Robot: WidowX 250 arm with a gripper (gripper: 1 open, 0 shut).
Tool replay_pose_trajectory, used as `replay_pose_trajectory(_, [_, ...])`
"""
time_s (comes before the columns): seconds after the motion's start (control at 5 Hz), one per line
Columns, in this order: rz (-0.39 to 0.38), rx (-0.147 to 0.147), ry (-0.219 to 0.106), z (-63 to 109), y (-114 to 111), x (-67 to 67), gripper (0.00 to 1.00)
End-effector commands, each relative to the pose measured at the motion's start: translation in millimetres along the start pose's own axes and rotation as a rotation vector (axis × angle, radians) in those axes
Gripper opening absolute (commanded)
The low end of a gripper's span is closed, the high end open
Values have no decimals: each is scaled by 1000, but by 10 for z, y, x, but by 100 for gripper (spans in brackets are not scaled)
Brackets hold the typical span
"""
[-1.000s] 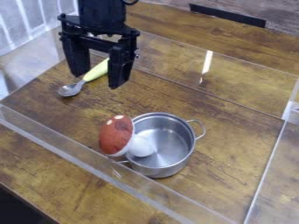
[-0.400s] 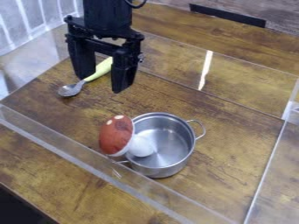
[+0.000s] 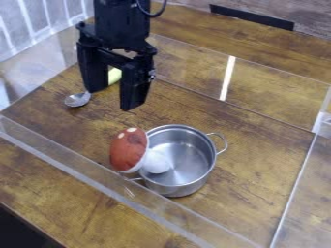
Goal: Put the mushroom in the silver pot
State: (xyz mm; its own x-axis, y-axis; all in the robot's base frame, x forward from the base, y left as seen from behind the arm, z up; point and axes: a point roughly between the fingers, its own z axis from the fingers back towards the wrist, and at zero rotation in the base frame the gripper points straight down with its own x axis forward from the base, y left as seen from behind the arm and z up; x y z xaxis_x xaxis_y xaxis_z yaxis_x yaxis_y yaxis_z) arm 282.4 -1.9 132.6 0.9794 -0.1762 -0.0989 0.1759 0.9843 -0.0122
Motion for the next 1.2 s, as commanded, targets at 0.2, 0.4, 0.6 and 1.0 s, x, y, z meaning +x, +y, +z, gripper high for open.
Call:
replay_pose_trajectory(0.2, [167,22,-95,264,131,56,100])
replay_pose_trajectory(0.4, [133,17,-99,234,204,94,100])
replay_pose_trajectory(0.6, [75,15,-99,189,243,104,100])
replay_pose_trajectory(1.0, [100,11,-84,42,162,154,100])
